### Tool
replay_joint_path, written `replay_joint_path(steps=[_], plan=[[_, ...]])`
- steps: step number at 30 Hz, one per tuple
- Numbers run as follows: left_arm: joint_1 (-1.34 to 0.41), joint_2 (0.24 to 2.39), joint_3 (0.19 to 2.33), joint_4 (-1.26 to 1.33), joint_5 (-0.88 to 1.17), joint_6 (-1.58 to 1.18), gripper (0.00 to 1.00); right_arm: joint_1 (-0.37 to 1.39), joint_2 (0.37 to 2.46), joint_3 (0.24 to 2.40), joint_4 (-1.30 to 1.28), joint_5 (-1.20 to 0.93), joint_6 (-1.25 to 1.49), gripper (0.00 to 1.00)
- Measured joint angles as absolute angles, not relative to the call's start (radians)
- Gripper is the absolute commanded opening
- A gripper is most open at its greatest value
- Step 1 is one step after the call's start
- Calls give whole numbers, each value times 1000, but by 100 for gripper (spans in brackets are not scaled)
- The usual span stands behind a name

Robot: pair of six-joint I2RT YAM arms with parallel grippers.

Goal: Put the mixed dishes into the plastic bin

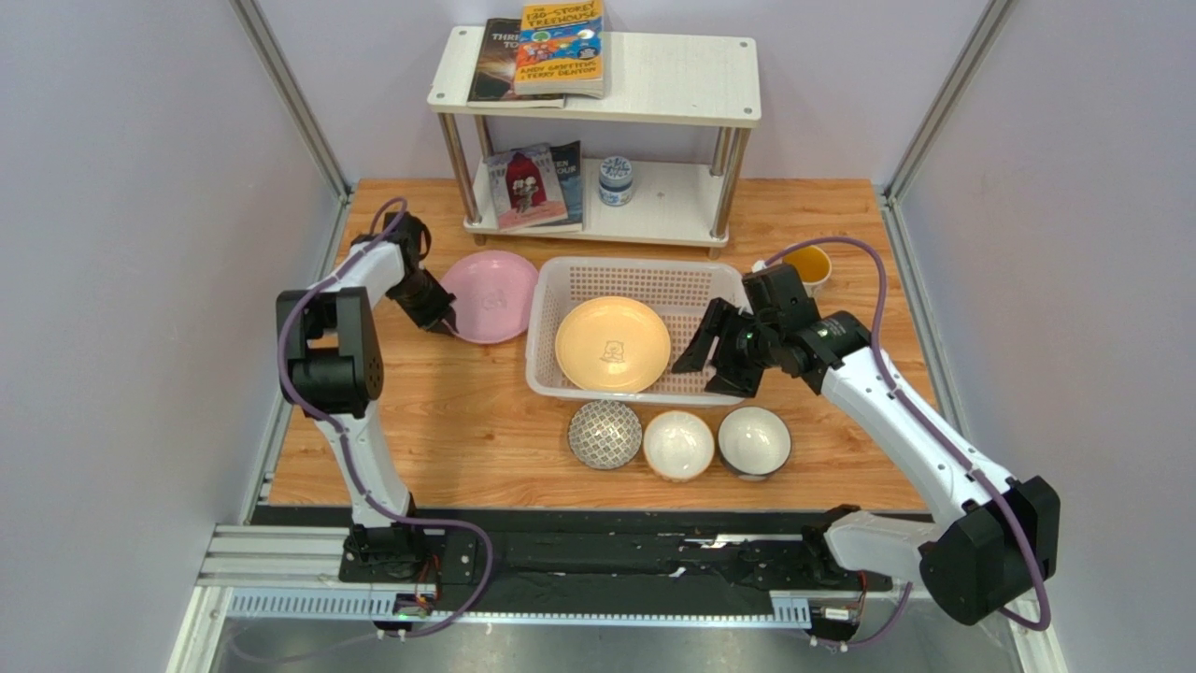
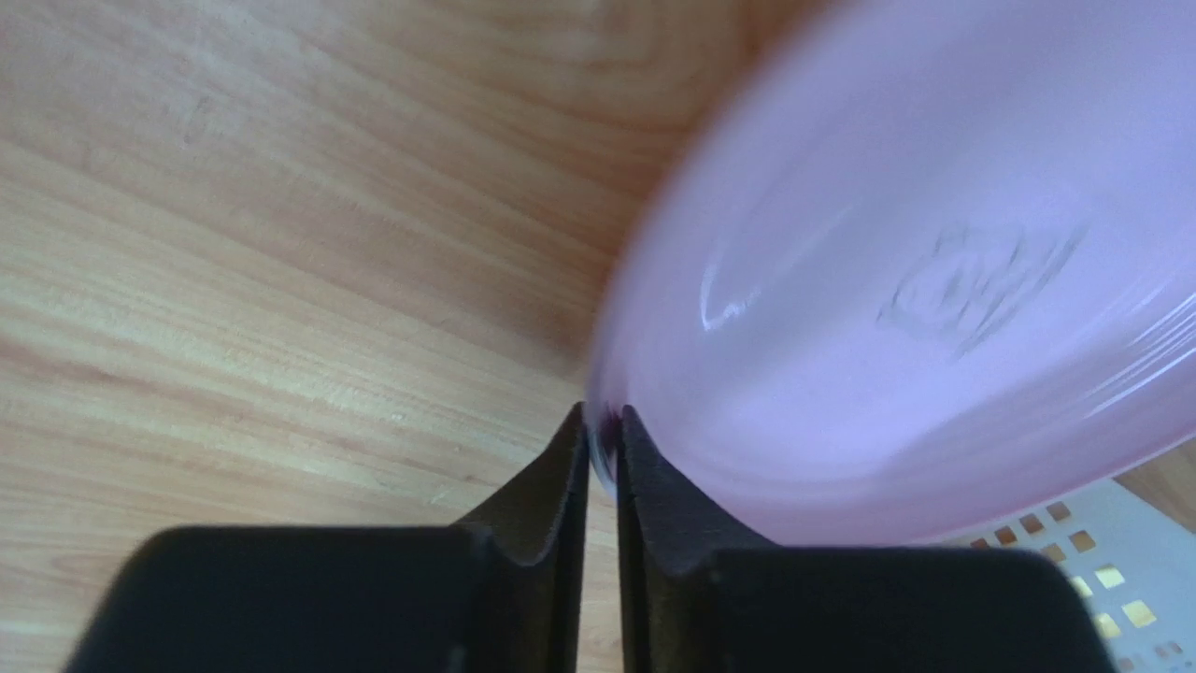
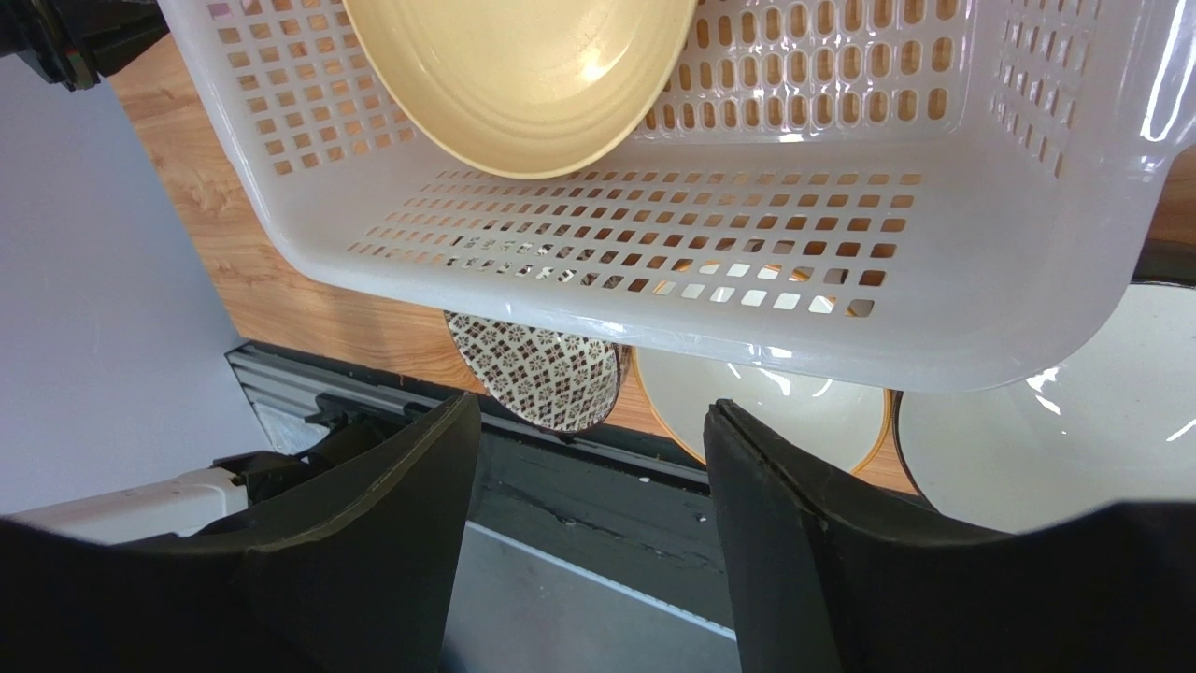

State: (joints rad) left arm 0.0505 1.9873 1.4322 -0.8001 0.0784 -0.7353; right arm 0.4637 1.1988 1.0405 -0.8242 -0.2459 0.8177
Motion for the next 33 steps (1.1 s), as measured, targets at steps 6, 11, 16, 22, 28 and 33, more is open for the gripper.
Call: replay_joint_path(steps=[6, 11, 16, 22, 28, 33], plan=[[53, 1912, 1320, -736, 112, -728, 0, 464, 1196, 1040, -825, -245, 817, 64], [53, 1686, 1111, -767, 57, -706, 0, 463, 1209, 1045, -825, -246, 814, 64], [53, 1344, 967, -880, -33, -685, 0, 464, 1247, 1056, -811, -255, 813, 64], [55, 980, 903, -1024, -68, -687, 0, 464, 1295, 1100, -798, -279, 807, 65], [55, 904, 1049, -1148, -53, -698, 0, 474, 1318, 1158, -791, -295, 795, 67], [55, 889, 1171, -1185, -12, -706, 0, 535, 1327, 1207, -760, -294, 797, 70]])
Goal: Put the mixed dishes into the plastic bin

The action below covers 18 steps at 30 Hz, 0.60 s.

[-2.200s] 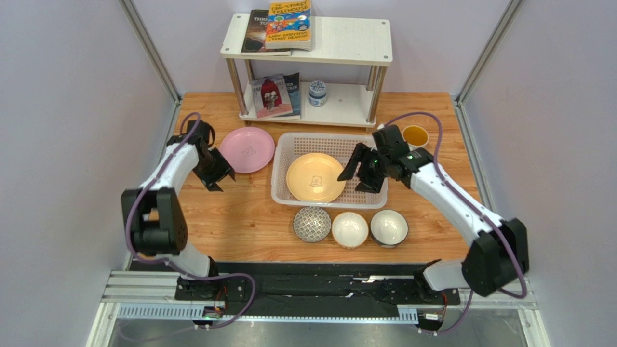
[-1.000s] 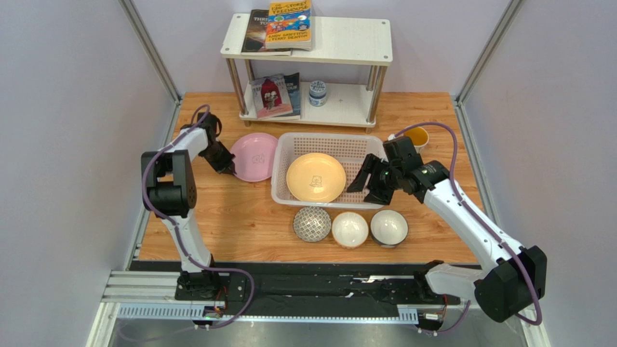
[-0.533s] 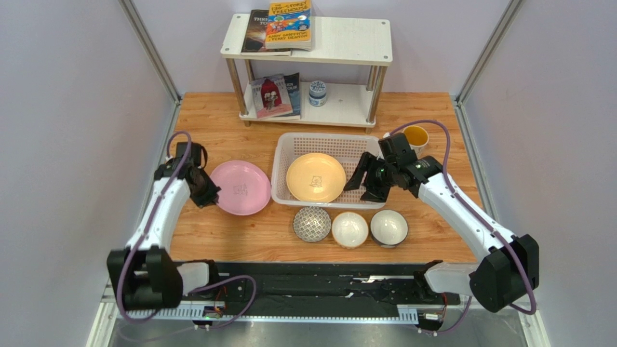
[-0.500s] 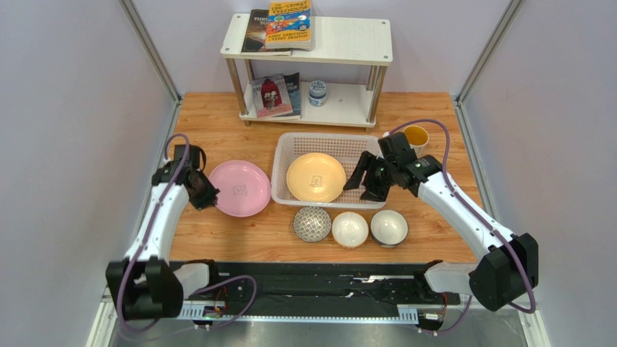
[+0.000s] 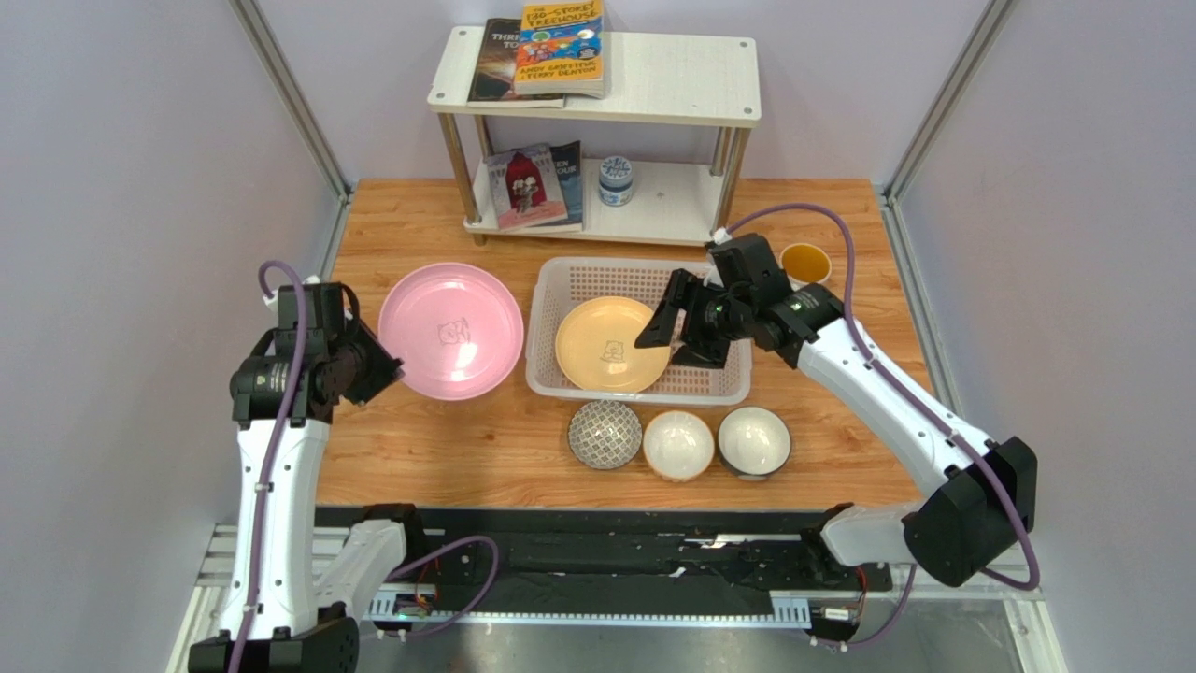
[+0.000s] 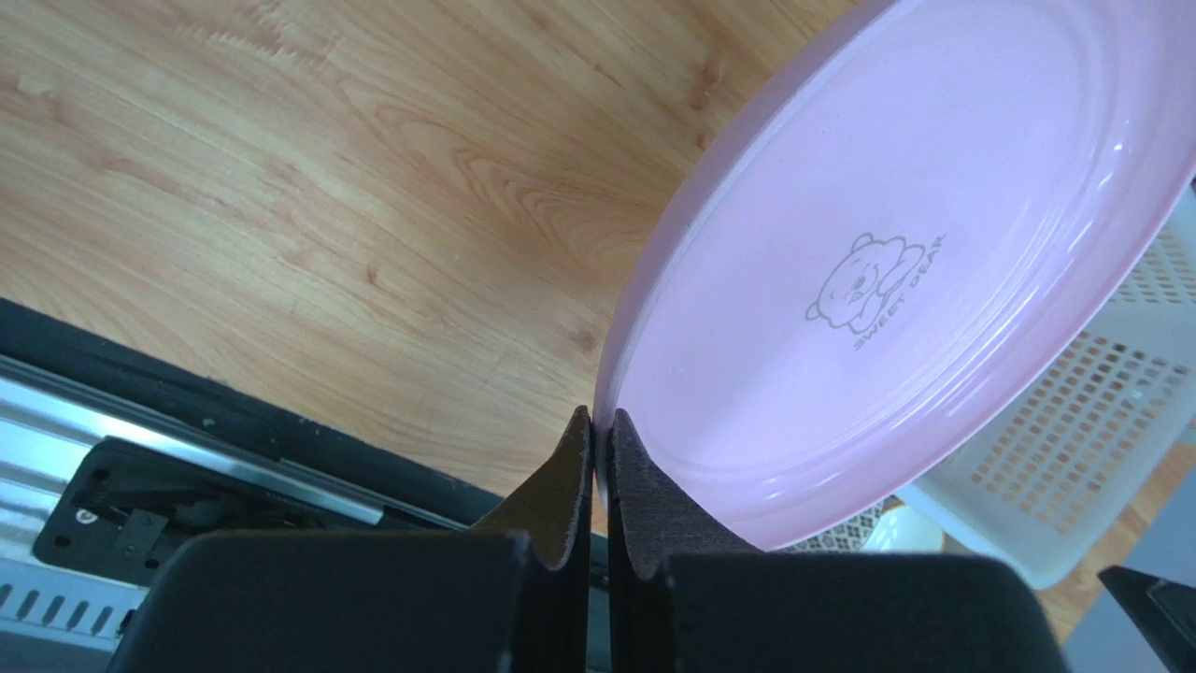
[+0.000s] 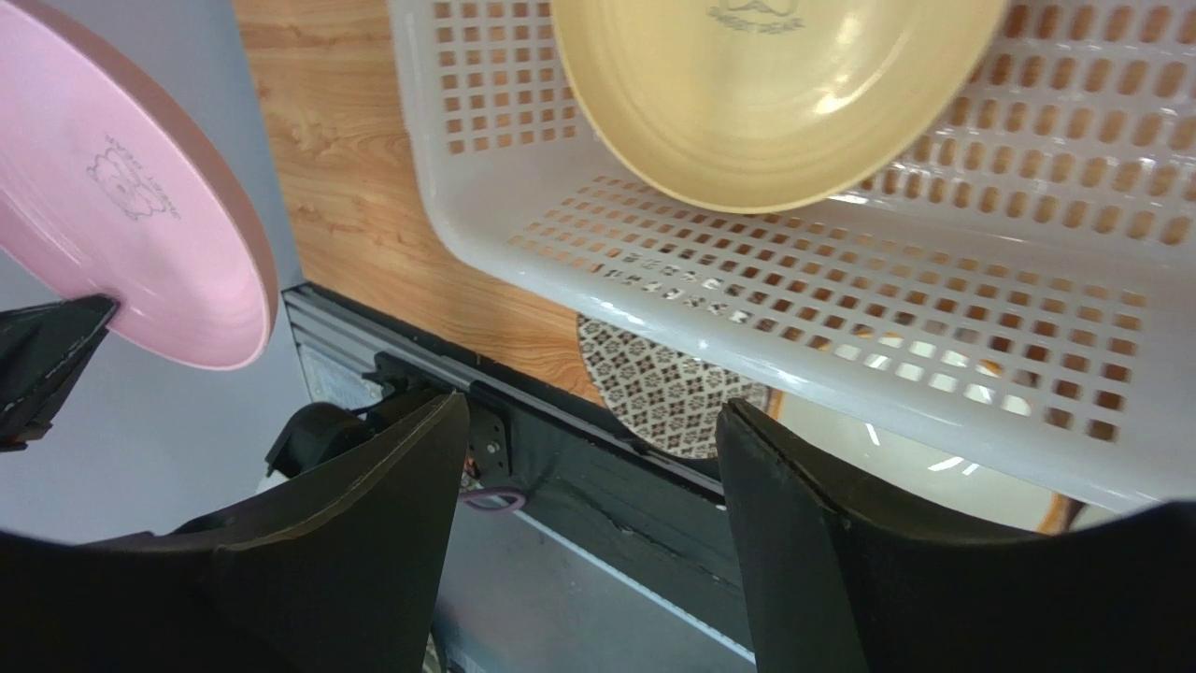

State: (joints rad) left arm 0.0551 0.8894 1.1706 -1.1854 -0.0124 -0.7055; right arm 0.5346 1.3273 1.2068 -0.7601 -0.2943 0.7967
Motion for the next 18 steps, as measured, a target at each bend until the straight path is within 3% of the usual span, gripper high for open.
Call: replay_joint_path(steps=[18], plan=[[55, 857, 1113, -1201, 178, -712, 0, 876, 1517, 1323, -546, -228, 958, 73]])
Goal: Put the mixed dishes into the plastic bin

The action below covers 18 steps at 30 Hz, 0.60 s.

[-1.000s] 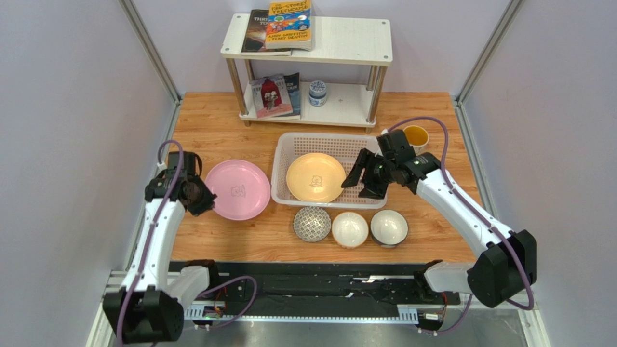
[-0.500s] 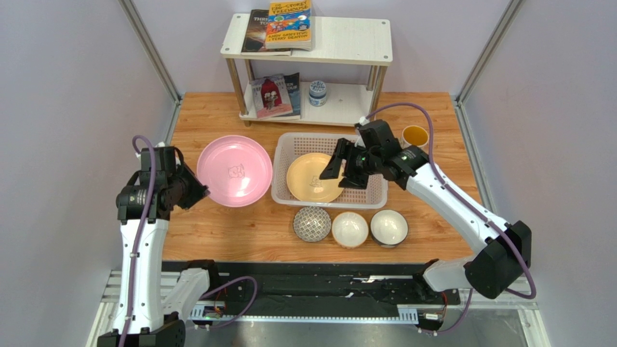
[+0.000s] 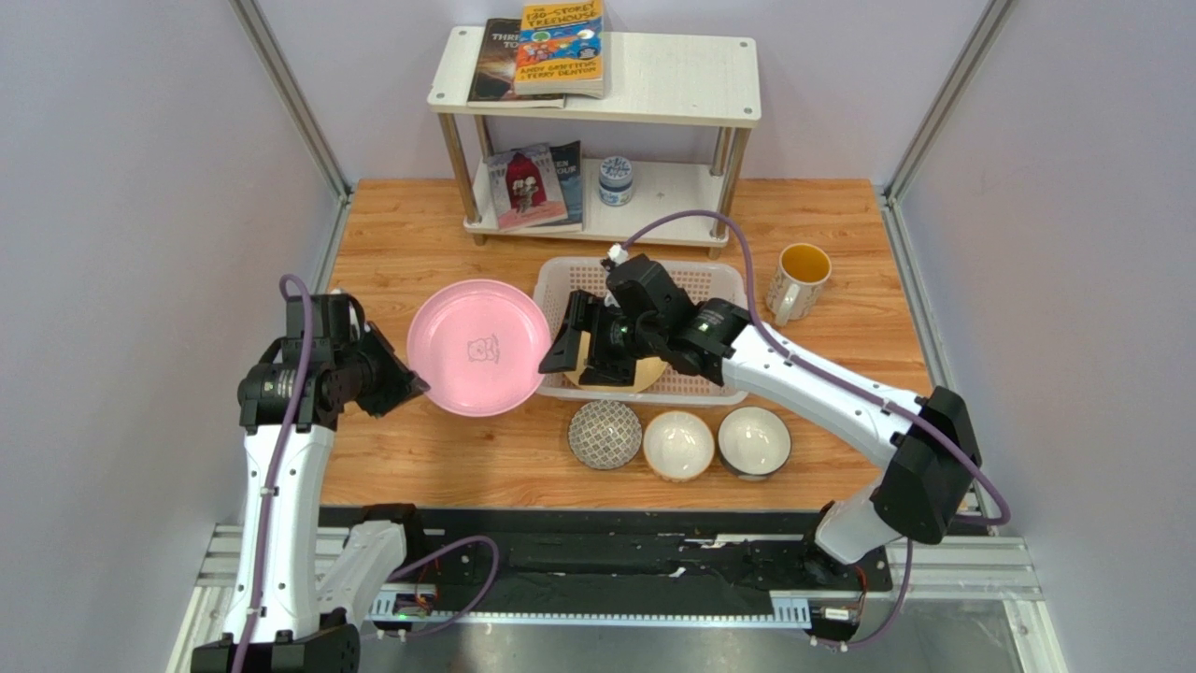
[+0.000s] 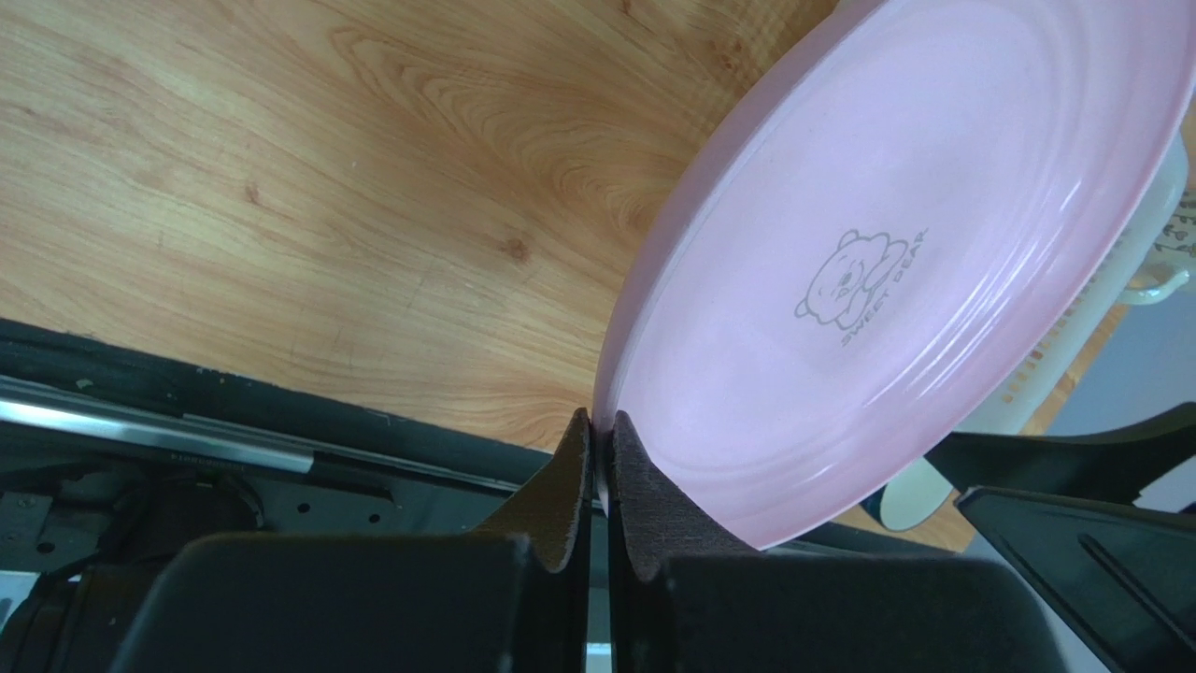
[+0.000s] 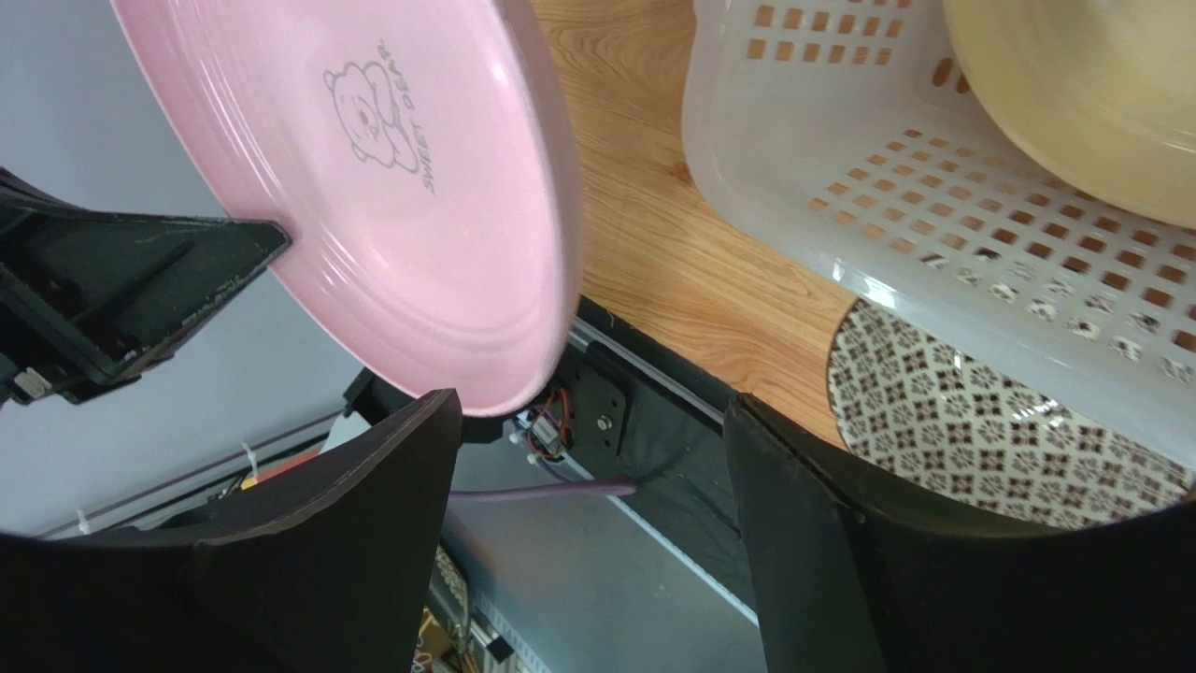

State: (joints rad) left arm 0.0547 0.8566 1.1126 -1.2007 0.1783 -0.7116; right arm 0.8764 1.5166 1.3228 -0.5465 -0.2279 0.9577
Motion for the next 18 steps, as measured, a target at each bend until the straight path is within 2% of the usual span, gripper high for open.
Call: replay_joint_path(steps=[4, 9, 12, 13, 14, 17, 18], plan=[[55, 855, 1113, -1201, 187, -709, 0, 901, 1565, 1345, -514, -210, 983, 72], [55, 852, 1113, -1201, 199, -705, 0, 908, 1603, 1365, -506, -194, 997, 63], [55, 843, 1113, -1202, 206, -701, 0, 909, 1626, 1383, -501, -189, 998, 37], [55, 841, 1113, -1202, 208, -700, 0, 909, 1627, 1384, -500, -188, 1000, 11], [55, 838, 1113, -1202, 210, -697, 0, 910, 1633, 1385, -496, -183, 1003, 0], [54, 833, 1111, -1208, 221, -688, 0, 913, 1641, 1385, -487, -172, 1007, 0], [54, 830, 1107, -1208, 221, -686, 7, 913, 1642, 1386, -487, -170, 1008, 0]])
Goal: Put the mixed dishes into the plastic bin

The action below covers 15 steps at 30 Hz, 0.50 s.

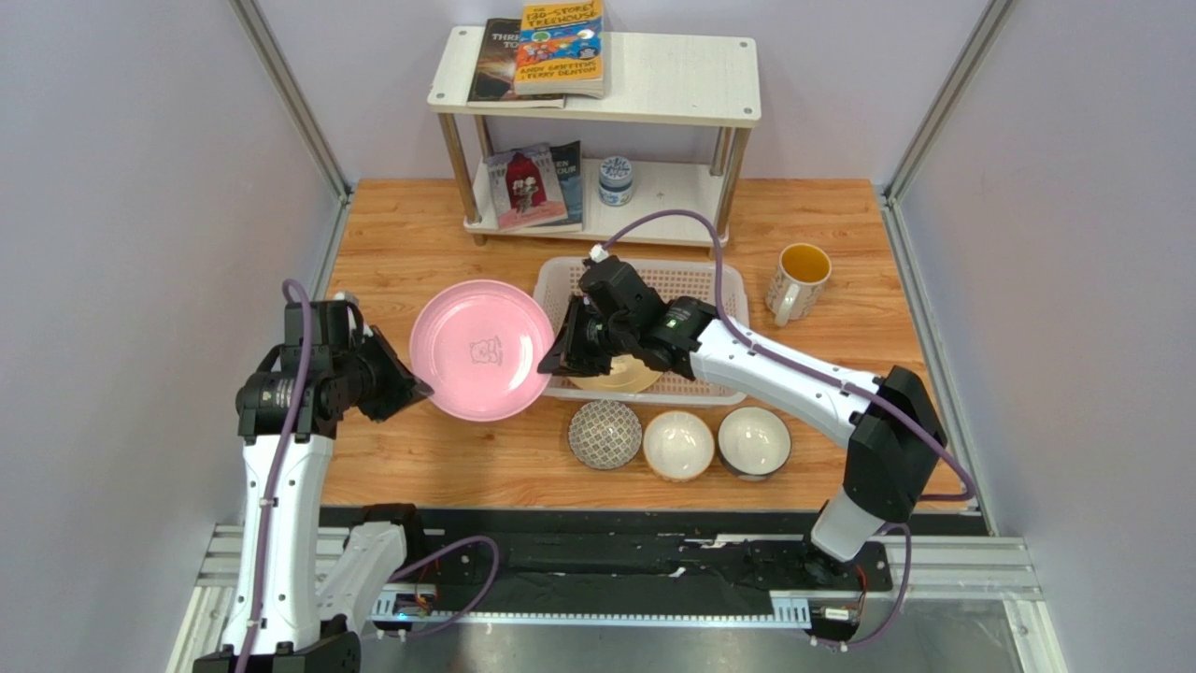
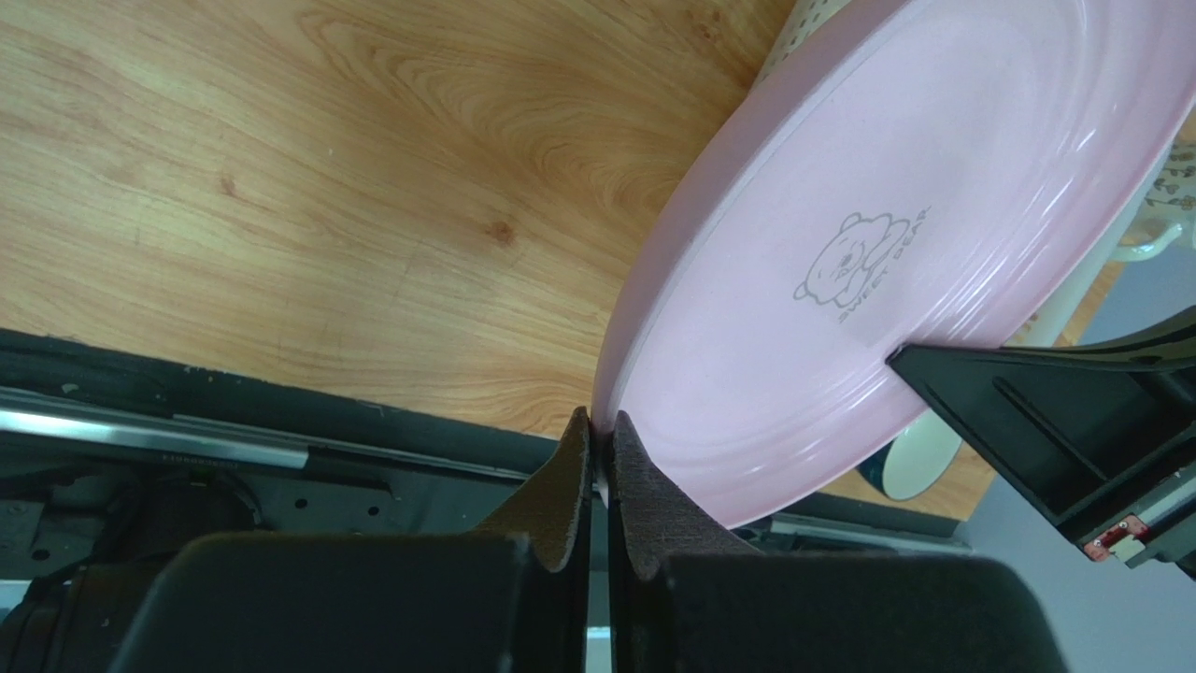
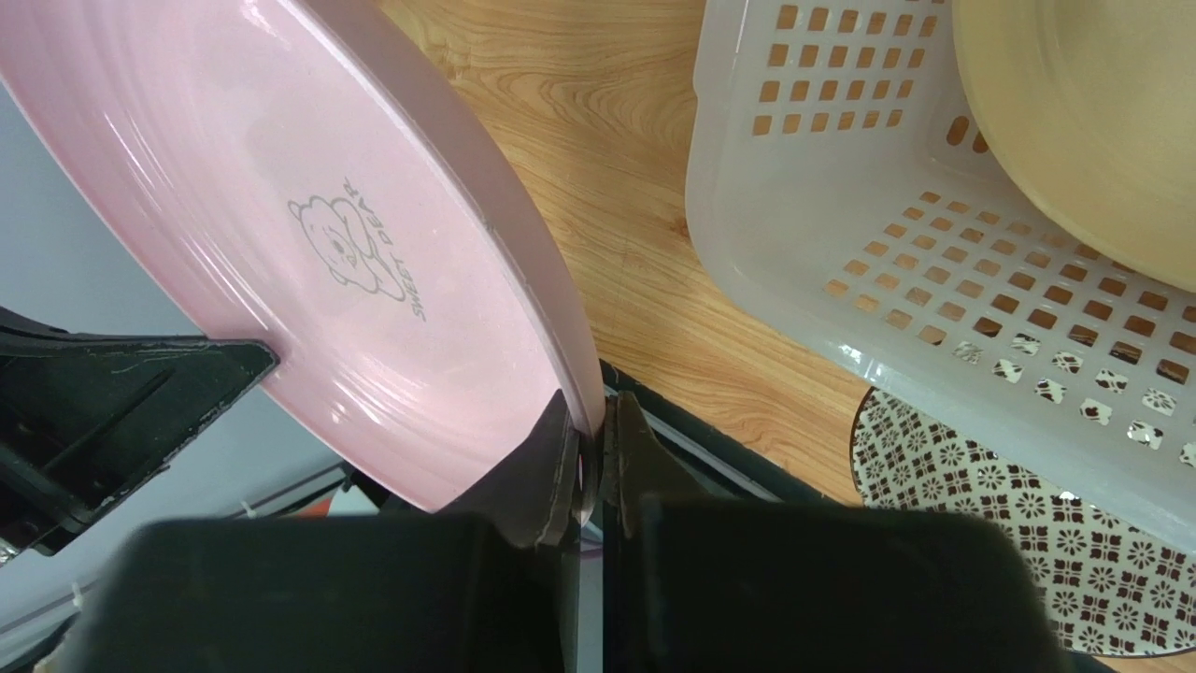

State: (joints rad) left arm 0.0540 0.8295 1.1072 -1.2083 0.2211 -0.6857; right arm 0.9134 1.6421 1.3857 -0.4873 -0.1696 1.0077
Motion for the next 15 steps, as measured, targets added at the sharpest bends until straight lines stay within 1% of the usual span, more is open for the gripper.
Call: replay_joint_path(steps=[1, 2, 4, 5, 7, 8, 12, 15], plan=[[54, 827, 1104, -1208, 223, -685, 12, 913, 1644, 1386, -488, -167, 1006, 0], [54, 826, 1102, -1209, 222, -681, 21, 913, 1646, 1386, -489, -167, 1005, 0], [54, 828, 1100, -1210, 223, -676, 34, 914, 1646, 1386, -496, -159, 1002, 0], [54, 830, 1100, -1209, 222, -675, 47, 914, 1646, 1386, -503, -154, 996, 0], [54, 837, 1102, -1210, 210, -677, 55, 907, 1639, 1375, -513, -138, 991, 0], [54, 841, 1105, -1213, 203, -672, 61, 901, 1631, 1363, -519, -134, 990, 0], [55, 867, 1155, -1238, 150, -669, 62, 817, 1558, 1291, -552, -126, 978, 0], [55, 872, 1184, -1240, 129, -667, 62, 699, 1485, 1260, -594, -115, 954, 0]])
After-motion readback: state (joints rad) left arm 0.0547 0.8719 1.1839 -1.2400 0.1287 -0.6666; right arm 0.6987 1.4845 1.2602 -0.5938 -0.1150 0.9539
